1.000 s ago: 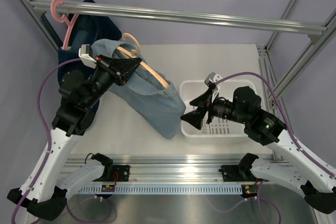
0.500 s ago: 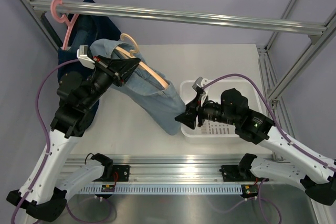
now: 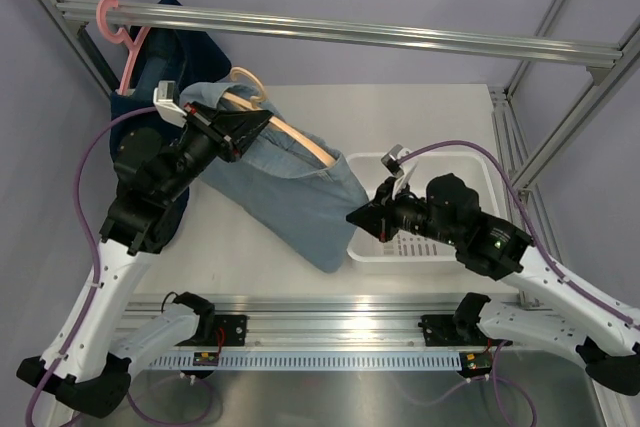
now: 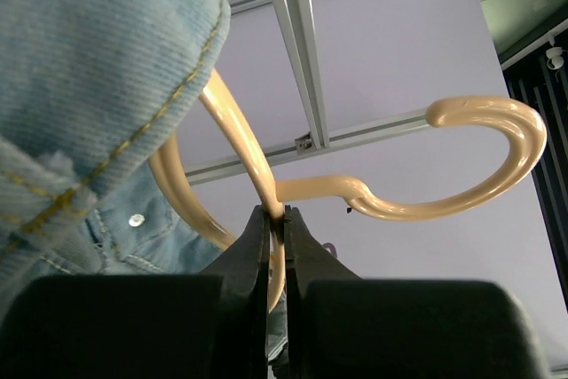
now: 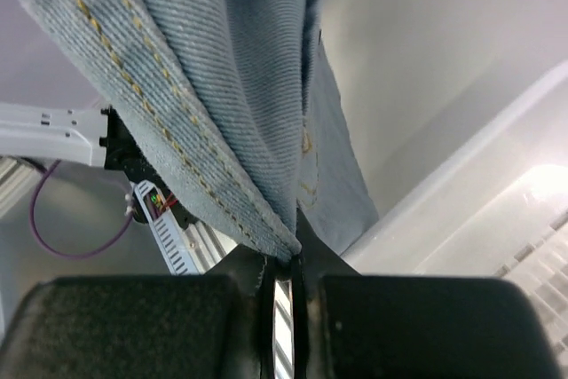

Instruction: Remove the skirt from the hanger

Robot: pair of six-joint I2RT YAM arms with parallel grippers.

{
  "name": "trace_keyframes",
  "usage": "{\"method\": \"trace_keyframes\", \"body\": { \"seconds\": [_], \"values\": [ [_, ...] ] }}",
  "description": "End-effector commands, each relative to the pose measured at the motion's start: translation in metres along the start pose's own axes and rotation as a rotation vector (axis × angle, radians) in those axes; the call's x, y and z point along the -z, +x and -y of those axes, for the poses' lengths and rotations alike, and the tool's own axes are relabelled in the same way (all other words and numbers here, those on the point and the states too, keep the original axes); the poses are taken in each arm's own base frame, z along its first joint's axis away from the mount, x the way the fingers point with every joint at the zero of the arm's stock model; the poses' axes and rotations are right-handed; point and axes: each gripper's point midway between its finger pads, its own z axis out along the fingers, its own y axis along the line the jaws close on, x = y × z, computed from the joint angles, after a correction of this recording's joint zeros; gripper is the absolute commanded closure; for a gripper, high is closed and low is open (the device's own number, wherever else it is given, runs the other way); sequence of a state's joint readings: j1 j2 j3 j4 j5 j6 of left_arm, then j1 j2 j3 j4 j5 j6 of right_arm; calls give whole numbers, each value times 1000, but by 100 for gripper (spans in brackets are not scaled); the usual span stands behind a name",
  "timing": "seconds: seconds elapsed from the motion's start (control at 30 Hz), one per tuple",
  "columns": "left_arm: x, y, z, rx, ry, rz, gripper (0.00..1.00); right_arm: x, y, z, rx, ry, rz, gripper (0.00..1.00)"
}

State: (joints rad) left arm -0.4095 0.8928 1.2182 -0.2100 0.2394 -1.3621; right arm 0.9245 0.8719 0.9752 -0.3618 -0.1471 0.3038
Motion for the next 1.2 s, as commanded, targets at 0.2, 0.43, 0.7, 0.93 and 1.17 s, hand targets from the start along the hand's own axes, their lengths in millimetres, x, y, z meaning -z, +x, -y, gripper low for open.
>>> {"method": "trace_keyframes", "body": {
  "seconds": [0.2, 0.43, 0.7, 0.93, 1.17],
  "values": [
    [17, -45, 74, -71, 266, 116, 100, 51, -16, 3, -131, 67, 161, 100],
    [15, -56, 84, -64, 288, 143, 100, 71, -6, 0, -155, 16, 224, 100],
    [13, -57, 89, -36, 325, 122, 100, 91, 5, 0, -187, -8, 275, 100],
    [23, -40, 99, 26, 390, 26, 100, 35, -4, -17, -117, -76, 136, 100],
    [66, 2, 104, 24, 400, -126, 100, -26, -63, -35, -91, -125, 183, 100]
  ]
}}
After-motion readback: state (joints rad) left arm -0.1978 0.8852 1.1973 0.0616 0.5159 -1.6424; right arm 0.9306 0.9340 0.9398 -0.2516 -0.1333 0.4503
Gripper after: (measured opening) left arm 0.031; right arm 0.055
